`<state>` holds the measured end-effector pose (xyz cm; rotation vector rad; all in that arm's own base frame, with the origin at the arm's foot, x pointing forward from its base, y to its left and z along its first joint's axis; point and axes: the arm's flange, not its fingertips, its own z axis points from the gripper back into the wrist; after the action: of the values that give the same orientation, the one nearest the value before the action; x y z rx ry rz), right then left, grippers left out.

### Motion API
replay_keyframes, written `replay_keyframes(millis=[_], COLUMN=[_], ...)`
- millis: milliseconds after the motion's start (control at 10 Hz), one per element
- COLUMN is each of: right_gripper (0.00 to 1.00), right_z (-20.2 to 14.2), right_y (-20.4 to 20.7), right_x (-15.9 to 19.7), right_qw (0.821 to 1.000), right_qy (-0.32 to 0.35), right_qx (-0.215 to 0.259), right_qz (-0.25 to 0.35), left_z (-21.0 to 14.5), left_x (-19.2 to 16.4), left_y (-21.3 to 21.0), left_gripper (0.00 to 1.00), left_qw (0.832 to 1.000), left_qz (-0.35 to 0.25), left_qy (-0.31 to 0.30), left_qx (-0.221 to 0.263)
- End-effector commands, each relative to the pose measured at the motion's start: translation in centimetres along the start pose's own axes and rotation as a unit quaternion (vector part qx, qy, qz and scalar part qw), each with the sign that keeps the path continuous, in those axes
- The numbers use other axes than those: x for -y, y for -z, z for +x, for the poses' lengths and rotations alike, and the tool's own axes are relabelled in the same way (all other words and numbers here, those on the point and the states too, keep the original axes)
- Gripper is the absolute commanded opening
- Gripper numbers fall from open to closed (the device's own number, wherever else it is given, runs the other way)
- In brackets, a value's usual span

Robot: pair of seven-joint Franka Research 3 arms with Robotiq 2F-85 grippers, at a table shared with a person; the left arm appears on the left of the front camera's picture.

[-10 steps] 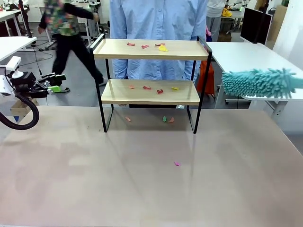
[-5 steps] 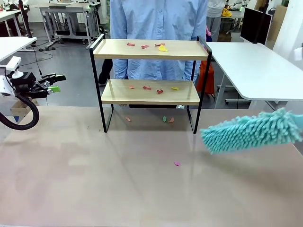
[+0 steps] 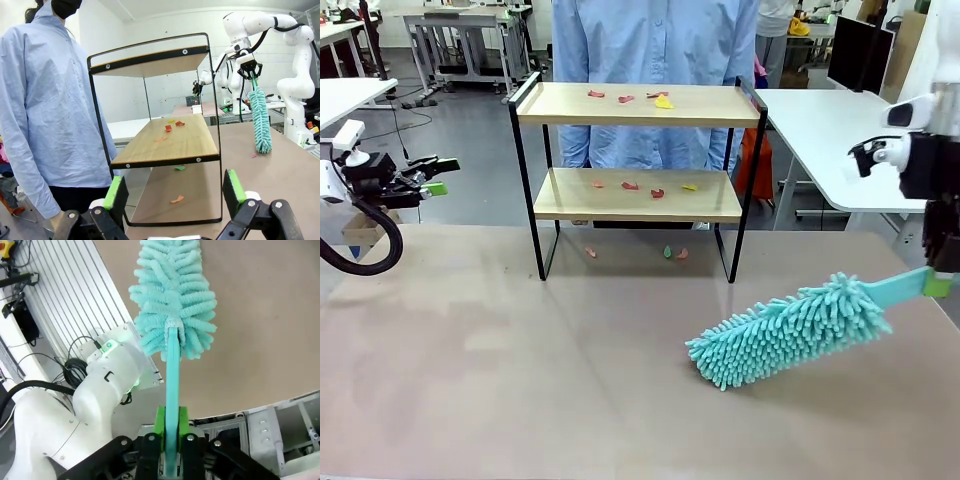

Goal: Clean the shelf.
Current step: Clean the specific section of the Shelf indicated by the human with the Duster.

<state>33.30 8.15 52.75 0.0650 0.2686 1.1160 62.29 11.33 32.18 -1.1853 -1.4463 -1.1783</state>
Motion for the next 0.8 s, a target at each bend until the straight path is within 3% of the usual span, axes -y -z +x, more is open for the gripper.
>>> replay_keyframes(millis=[0, 100, 700], right_gripper=[0.13, 0.13, 0.13], right_z=[0.0, 0.0, 0.0], right_y=[-0.87, 0.0, 0.0], right_x=[0.94, 0.0, 0.0], right_qw=[1.0, 1.0, 1.0], right_qy=[-0.01, 0.0, 0.0], right_qx=[0.025, 0.0, 0.0], right_qz=[0.006, 0.0, 0.0], left_z=[0.35, 0.35, 0.35], left_x=[-0.04, -0.04, -0.04], left_y=[0.03, 0.03, 0.03], left_gripper=[1.0, 1.0, 1.0], left_qw=[1.0, 1.0, 1.0], left_qz=[0.0, 0.0, 0.0], left_qy=[0.006, 0.006, 0.006], left_qx=[-0.001, -0.001, -0.001])
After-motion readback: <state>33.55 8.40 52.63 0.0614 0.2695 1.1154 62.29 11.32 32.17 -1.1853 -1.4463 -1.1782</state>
